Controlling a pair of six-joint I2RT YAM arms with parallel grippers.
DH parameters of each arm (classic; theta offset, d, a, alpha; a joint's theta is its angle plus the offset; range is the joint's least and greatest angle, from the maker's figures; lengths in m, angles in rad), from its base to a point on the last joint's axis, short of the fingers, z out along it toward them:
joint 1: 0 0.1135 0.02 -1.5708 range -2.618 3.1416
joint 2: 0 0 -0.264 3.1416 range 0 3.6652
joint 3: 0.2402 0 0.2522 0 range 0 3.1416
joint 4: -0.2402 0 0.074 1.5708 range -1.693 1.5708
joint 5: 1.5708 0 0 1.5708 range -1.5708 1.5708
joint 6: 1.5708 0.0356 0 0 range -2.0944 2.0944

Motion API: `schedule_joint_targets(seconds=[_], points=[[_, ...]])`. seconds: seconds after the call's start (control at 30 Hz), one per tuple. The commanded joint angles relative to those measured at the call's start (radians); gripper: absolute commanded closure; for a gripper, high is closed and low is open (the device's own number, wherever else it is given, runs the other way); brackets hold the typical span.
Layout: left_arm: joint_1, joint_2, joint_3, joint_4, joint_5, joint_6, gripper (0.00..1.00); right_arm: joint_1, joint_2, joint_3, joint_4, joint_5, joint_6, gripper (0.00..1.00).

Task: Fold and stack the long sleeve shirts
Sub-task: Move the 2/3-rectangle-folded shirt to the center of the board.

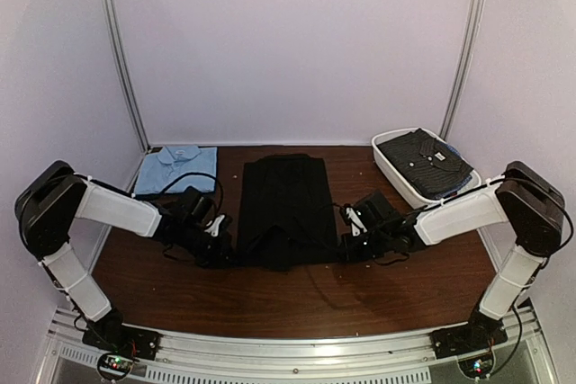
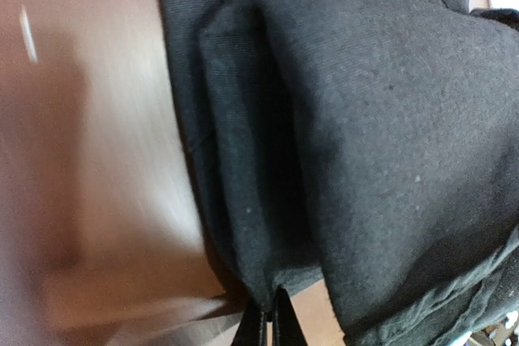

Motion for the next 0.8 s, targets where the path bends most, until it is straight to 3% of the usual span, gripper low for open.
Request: schedule_joint_targets(seconds=[0.0, 0.3, 0.6, 0.77], points=[[-0.059, -0.089, -0.108, -0.082, -0.036, -0.069, 1.00, 0.038, -0.107, -0.108, -0.064, -0.012, 0.044, 1.00], [-0.149, -0.230, -0.236, -0.086, -0.054, -0.186, 1.00, 0.138, -0.245, -0.259, -0.058, -0.006, 0.162, 0.98], [-0.149, -0.371, -0.182, -0.314, -0.122, -0.114, 0.78, 0.141, -0.350, -0.230, -0.204, 0.063, 0.143, 0.69], [-0.149, -0.460, -0.150, -0.383, -0.119, -0.073, 0.73, 0.145, -0.398, -0.180, -0.254, 0.091, 0.113, 0.64]])
